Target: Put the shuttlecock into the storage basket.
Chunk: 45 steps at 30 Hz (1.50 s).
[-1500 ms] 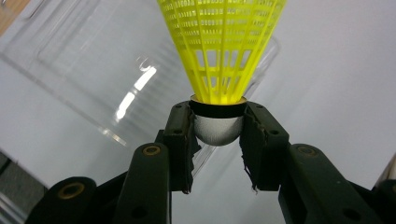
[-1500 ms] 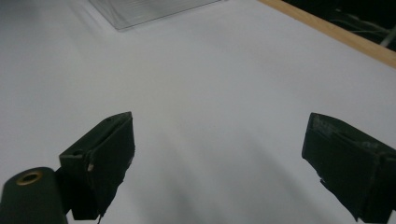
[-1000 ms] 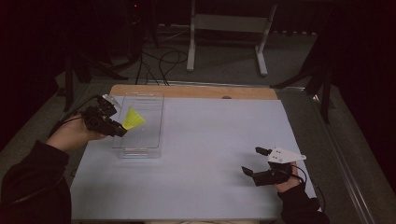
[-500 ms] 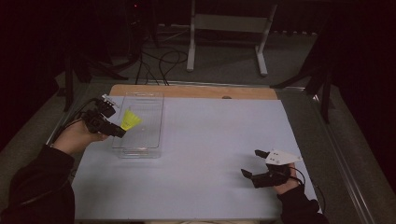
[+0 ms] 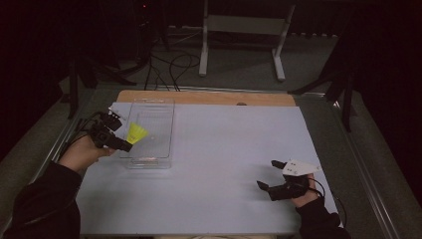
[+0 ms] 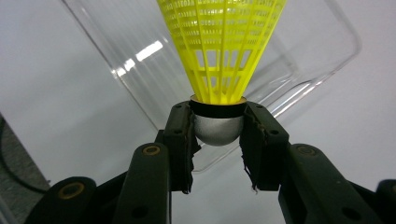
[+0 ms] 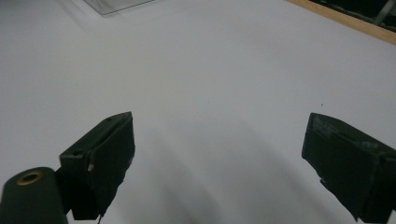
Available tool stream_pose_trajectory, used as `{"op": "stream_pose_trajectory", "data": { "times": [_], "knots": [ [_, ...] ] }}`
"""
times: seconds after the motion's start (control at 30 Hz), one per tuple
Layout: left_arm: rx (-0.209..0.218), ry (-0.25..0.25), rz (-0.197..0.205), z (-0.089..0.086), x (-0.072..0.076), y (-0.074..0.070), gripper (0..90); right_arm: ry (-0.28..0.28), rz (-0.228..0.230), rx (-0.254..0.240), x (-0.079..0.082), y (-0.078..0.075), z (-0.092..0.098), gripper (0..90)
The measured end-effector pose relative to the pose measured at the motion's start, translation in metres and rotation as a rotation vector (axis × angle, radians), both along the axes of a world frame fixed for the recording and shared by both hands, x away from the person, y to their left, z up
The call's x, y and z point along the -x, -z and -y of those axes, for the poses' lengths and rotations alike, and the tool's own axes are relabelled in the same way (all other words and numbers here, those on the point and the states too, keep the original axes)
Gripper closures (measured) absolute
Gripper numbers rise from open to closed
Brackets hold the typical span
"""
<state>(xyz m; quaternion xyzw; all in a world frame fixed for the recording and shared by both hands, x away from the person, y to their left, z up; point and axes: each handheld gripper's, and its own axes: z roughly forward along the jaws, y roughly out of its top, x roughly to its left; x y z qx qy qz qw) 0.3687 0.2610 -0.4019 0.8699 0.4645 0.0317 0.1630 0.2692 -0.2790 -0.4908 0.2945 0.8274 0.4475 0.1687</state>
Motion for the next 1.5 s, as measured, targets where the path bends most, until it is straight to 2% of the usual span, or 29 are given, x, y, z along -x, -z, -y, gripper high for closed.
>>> {"op": "stream_pose_trajectory", "data": {
  "times": [0.4,0.63,0.87,0.93,1.2,1.27,1.3,1.33,1.37,1.4,1.5],
  "knots": [
    [-0.027,0.016,0.016,0.003,-0.001,0.014,65.6,-0.003,-0.004,0.003,0.0,0.0,0.0,9.4],
    [-0.02,0.01,0.01,0.003,-0.004,0.02,65.5,-0.004,-0.008,0.004,0.0,0.001,0.0,9.4],
    [-0.048,0.028,-0.009,0.004,-0.007,0.028,65.5,-0.009,-0.015,0.002,0.0,0.001,0.0,9.4],
    [-0.047,0.018,-0.001,0.005,-0.007,0.029,65.4,-0.01,-0.015,0.001,-0.001,0.002,0.0,9.4],
    [-0.058,0.013,0.008,0.009,-0.009,0.025,65.2,-0.009,-0.021,0.004,-0.001,0.002,0.001,9.4],
    [-0.055,0.005,0.017,0.01,-0.009,0.023,62.8,-0.01,-0.024,0.004,-0.001,0.002,0.001,9.4],
    [-0.05,-0.003,0.023,0.01,-0.009,0.022,56.1,-0.01,-0.025,0.005,-0.001,0.002,0.001,9.4],
    [-0.049,-0.002,0.029,0.01,-0.009,0.019,54.4,-0.011,-0.025,0.005,-0.001,0.002,0.001,9.4],
    [-0.048,0.004,0.03,0.01,-0.008,0.018,48.5,-0.011,-0.024,0.005,-0.001,0.002,0.001,9.4],
    [-0.042,0.0,0.041,0.011,-0.008,0.015,46.2,-0.01,-0.024,0.004,-0.001,0.002,0.001,9.4],
    [-0.025,0.018,0.041,0.012,-0.006,0.012,39.0,-0.011,-0.021,0.003,-0.001,0.002,0.001,9.4]
  ]
}}
